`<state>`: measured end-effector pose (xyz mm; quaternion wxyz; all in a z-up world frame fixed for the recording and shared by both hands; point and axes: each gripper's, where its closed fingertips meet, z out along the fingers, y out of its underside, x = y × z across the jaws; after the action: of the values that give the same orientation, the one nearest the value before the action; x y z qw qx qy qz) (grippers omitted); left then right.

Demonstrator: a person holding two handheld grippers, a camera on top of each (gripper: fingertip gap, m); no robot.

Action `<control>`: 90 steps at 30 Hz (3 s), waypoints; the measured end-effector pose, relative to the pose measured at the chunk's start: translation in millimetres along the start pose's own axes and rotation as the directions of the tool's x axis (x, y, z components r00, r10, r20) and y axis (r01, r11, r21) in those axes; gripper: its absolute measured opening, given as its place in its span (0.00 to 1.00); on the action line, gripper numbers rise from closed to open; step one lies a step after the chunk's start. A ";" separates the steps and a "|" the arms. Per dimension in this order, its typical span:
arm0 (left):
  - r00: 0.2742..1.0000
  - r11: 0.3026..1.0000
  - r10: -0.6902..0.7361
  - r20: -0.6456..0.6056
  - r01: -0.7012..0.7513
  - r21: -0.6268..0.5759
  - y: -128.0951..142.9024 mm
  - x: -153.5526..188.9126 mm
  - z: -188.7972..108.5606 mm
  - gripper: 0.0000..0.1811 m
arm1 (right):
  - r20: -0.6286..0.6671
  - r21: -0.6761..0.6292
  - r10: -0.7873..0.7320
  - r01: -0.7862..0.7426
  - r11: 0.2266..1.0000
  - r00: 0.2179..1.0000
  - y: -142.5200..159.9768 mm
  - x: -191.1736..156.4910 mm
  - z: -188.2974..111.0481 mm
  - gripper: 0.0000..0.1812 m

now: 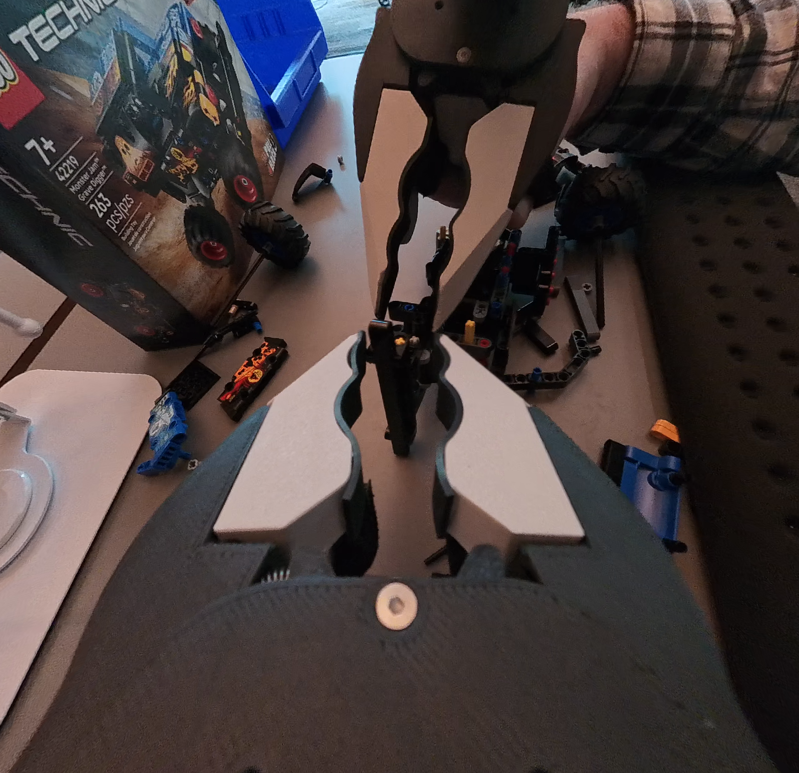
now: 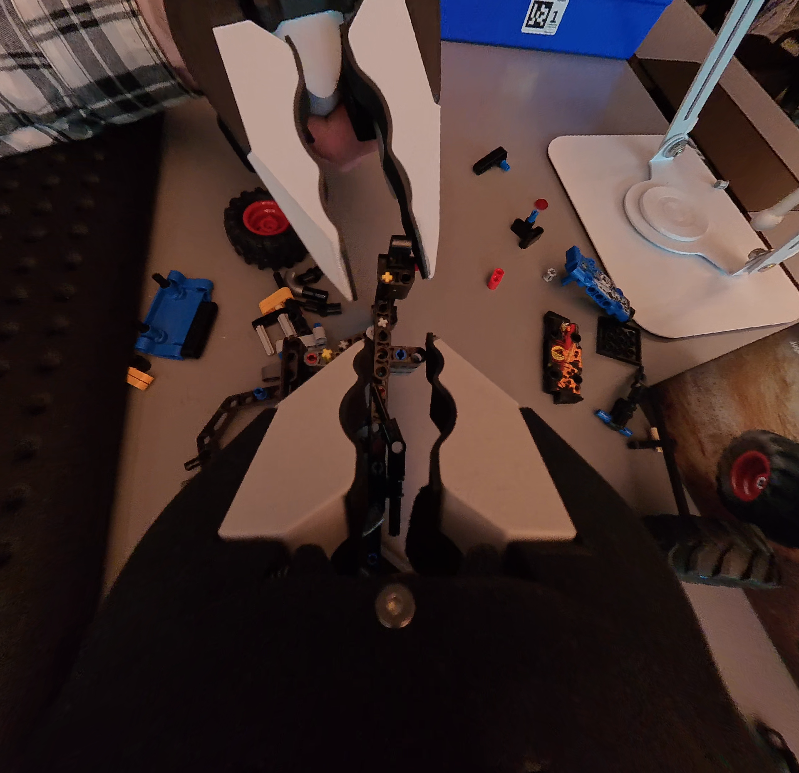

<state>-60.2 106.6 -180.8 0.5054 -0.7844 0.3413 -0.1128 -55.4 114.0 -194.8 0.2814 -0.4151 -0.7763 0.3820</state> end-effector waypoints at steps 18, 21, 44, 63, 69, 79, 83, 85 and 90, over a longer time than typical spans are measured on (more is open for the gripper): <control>0.999 0.993 -0.003 -0.037 -0.002 -0.119 32.8 2.2 21.6 0.07 | -0.044 -0.042 0.052 -0.054 0.998 0.998 20.1 10.0 -20.9 0.18; 0.999 0.993 0.019 -0.033 -0.022 -0.119 31.4 3.6 24.6 0.08 | -0.035 -0.071 0.028 -0.031 0.997 0.999 24.5 6.3 -10.8 0.06; 0.999 0.997 0.042 -0.022 -0.043 -0.068 21.3 2.5 30.1 0.14 | -0.058 -0.009 0.062 -0.063 0.998 0.996 12.5 12.0 -8.4 0.08; 0.788 0.845 0.521 0.327 -0.424 -0.326 -9.9 -11.1 39.9 0.05 | -0.173 0.177 0.368 -0.338 0.924 0.914 -5.7 21.7 -72.9 0.11; 0.688 0.754 0.648 0.327 -0.518 -0.404 -13.3 -0.6 53.8 0.04 | -0.270 0.134 0.381 -0.357 0.924 0.884 15.6 15.3 -60.2 0.05; 0.620 0.684 0.726 0.299 -0.600 -0.416 -16.7 14.4 71.2 0.05 | -0.371 0.100 0.347 -0.335 0.937 0.862 30.8 20.9 -54.3 0.04; 0.631 0.680 0.723 0.280 -0.580 -0.448 -4.7 12.2 81.3 0.07 | -0.385 0.043 0.317 -0.326 0.944 0.867 35.8 18.7 -45.1 0.03; 0.615 0.681 0.726 0.308 -0.579 -0.449 -7.6 9.3 82.7 0.07 | -0.386 0.056 0.327 -0.332 0.942 0.862 35.3 21.4 -47.0 0.02; 0.628 0.696 0.708 0.322 -0.545 -0.468 -5.1 4.7 81.7 0.06 | -0.412 0.051 0.309 -0.316 0.947 0.857 36.3 23.2 -48.5 0.03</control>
<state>-11.9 163.4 -215.0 0.4427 -0.6868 0.4734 0.3289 -14.7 164.5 -195.3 0.3702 -0.6096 -0.6245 0.3184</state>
